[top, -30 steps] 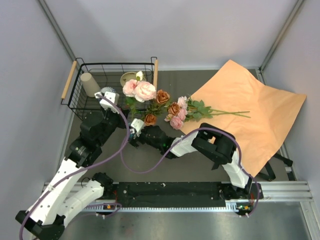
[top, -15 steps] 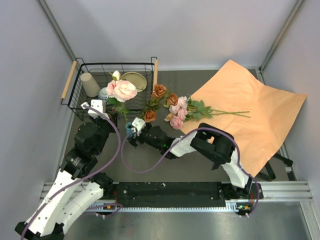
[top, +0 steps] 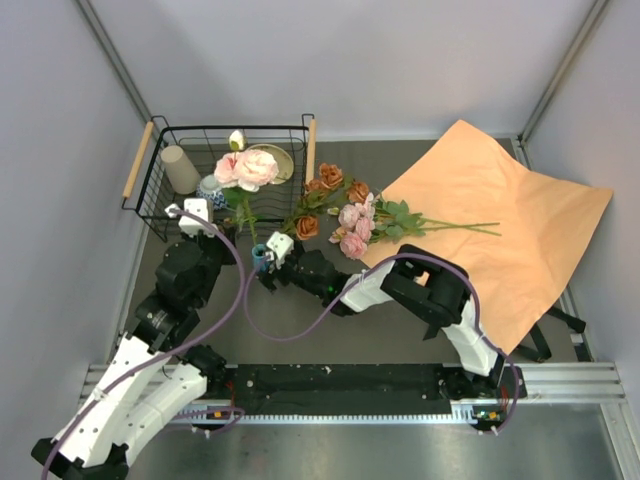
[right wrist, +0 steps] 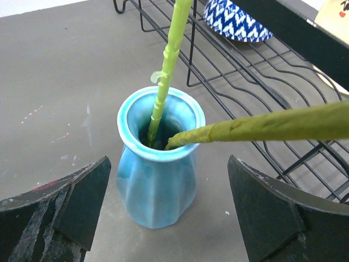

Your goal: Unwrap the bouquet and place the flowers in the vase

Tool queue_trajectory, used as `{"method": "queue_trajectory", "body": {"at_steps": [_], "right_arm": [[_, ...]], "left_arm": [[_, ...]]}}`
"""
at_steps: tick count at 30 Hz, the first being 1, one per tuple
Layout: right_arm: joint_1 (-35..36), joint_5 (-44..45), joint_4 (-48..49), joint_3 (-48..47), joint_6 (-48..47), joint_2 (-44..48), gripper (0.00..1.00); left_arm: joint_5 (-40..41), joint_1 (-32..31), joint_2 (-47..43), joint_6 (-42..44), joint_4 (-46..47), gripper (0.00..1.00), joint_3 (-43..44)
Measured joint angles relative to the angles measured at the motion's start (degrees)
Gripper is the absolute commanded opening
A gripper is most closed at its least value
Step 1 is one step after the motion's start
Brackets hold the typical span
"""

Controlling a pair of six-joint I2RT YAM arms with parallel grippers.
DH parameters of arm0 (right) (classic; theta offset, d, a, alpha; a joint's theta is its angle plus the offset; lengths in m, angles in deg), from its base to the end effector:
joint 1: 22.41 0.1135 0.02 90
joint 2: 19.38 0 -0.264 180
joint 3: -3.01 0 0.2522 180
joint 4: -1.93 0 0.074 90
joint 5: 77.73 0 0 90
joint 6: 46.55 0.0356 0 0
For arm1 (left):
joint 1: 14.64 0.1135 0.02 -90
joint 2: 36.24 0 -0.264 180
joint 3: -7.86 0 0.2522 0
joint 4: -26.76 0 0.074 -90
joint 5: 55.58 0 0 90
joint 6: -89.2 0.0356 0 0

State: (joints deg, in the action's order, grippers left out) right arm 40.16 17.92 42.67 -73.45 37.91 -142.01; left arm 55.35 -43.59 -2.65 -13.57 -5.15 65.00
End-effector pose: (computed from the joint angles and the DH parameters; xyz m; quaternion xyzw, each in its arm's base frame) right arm 0.2085 0.3942 0.1435 -0.3863 0.6308 0.2888 0.6079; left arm 0.1264 -0.0554 0.3447 -0.0128 0.7535 -0.1005 0.6496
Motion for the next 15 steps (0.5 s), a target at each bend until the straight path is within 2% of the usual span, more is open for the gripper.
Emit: {"method": "queue_trajectory", "body": {"at_steps": [9,10,12,13,15], "right_arm": [[-0.2,-0.2,0.0,-0.1,0.2,-1.7,0.93],[-0.2,-0.2,0.0,-0.1,0.2,-1.8,0.93],[-0.2,-0.2,-0.1,-0.1,0.2,-1.9,0.93],[-0.2,-0.2,-0.1,-0.1,0.2,-1.9,0.93],[-0.2,-0.2,-0.1,-0.1,0.2,-1.9,0.93]], "left_arm": [[0.4,0.0,3.1,-1.2,0.1,0.0,0.0],[0.4,0.0,3.1,-1.3,0.1,0.09,0.0],[0.4,0.0,3.1,-1.5,0.1,0.16,0.0],[0.4,0.0,3.1,-1.6,0.0,0.23,0.0],[0.4,0.0,3.0,-1.7,-0.3,0.25,0.0]]}}
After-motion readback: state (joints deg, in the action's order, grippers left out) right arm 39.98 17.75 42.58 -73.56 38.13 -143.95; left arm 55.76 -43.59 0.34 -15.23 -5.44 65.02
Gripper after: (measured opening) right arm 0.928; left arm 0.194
